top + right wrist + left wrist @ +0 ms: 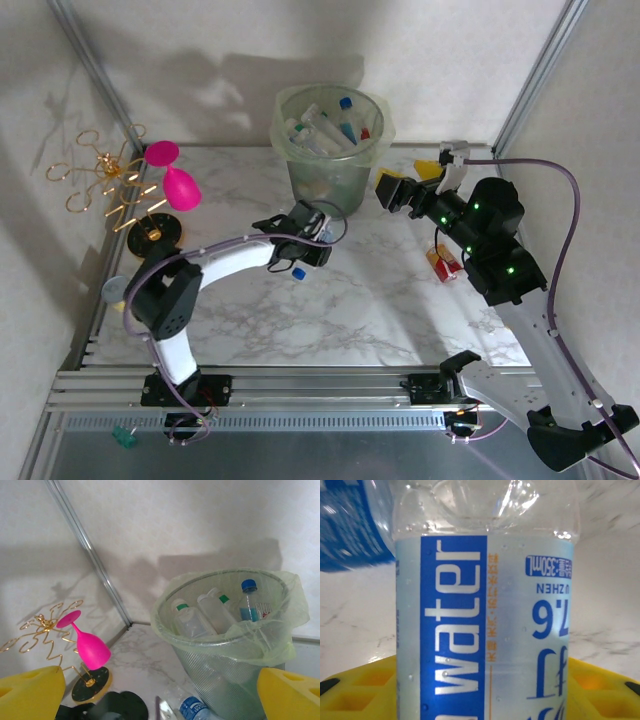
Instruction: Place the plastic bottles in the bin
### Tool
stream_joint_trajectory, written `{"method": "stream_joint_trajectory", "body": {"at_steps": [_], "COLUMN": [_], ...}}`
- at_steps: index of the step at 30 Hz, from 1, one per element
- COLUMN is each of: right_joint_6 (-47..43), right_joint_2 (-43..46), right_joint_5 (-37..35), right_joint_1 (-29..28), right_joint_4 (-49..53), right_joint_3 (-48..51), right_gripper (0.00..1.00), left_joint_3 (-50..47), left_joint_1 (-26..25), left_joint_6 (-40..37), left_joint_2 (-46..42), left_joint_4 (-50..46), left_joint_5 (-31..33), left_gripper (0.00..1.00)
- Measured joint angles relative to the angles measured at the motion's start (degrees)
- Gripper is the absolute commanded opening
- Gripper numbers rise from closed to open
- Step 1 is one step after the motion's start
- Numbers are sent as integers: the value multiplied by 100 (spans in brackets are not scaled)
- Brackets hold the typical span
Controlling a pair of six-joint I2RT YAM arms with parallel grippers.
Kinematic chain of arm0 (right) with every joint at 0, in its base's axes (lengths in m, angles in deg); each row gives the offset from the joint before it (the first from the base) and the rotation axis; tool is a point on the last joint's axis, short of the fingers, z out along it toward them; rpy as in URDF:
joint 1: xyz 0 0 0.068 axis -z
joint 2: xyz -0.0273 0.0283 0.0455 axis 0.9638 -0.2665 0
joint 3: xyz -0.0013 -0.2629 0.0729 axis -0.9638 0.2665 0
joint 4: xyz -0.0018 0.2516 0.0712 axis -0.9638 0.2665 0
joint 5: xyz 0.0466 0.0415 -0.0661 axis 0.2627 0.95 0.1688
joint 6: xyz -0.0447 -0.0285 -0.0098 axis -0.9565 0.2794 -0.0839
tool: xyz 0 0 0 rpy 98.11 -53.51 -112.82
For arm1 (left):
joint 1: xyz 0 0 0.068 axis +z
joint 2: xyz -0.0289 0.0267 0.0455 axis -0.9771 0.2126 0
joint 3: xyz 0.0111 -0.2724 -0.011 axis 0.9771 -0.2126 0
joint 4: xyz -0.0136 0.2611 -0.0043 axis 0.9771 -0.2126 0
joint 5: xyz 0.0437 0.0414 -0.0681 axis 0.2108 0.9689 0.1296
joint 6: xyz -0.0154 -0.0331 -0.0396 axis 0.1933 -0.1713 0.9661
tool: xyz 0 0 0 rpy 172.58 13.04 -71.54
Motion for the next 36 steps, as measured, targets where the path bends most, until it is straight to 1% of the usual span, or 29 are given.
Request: {"method": "stream_joint_trajectory", "body": {"at_steps": [5,8,11,15,20,23,31,34,36], "right_joint_6": [190,334,446,678,1228,1513,2052,2144,2186], "right_joint_2": [-2,-44,-179,-481,-922,-1126,-1884,-2162,-2293], "right_joint_5": [-4,4,92,501,1432,1703,1604,1410,1305], "right_joint_1": [0,0,0,0,-24,-195,-833,-1054,-1161], "right_joint_4": [24,72,170,280,184,122,-11,-28,-26], "right_joint_3": [0,-2,-15,-107,-208,-269,-553,-647,-671], "right_gripper": [99,98,98,97,95,92,92,88,83], "left_joint_3": [-63,-168,-254,-415,-566,-605,-616,-616,-616], "left_joint_1": [0,2,2,2,0,0,-22,-33,-33], "left_joint_6": [157,339,529,737,831,826,820,796,776], "left_joint_2": [-1193,-1862,-2317,-2736,-3027,-3119,-3263,-3285,-3285], "left_joint_4": [76,317,584,953,1248,1309,1338,1335,1333], "left_joint_5": [-348,-579,-772,-876,-964,-1001,-1005,-1003,-1001], "left_gripper": [51,50,50,50,50,51,50,50,50]}}
